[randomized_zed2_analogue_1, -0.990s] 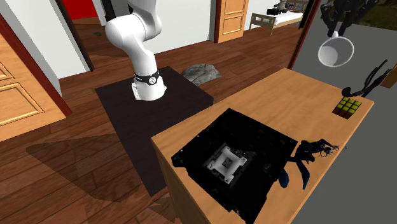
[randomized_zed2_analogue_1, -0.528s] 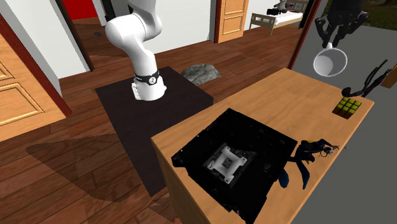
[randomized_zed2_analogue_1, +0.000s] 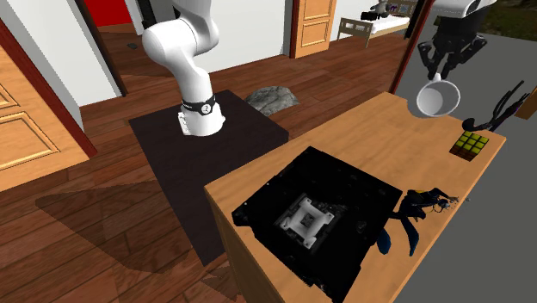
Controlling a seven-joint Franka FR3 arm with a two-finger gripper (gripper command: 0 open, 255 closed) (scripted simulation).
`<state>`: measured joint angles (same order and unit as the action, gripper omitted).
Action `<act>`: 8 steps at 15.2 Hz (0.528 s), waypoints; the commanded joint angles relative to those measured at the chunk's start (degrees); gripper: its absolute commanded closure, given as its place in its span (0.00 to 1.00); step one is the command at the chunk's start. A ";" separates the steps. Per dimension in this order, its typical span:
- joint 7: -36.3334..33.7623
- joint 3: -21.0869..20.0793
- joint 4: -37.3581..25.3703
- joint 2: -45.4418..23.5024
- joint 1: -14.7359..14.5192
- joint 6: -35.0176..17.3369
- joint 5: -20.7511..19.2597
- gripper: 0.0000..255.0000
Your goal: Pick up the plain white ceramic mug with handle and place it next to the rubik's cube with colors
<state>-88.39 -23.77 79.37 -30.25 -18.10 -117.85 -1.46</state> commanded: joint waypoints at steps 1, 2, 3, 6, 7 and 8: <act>0.19 0.08 1.24 -0.27 0.12 -1.53 -0.04 1.00; 0.25 0.11 1.78 -0.42 0.14 -2.21 -0.08 1.00; 0.30 0.15 2.31 -0.59 0.15 -2.89 -0.12 1.00; 0.44 0.28 3.76 -1.18 0.17 -4.87 -0.26 1.00; 0.49 0.33 4.21 -1.39 0.17 -5.52 -0.32 1.00; 0.53 0.38 4.64 -1.62 0.16 -6.17 -0.38 1.00</act>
<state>-87.85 -23.43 83.61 -31.64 -17.88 -123.32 -1.75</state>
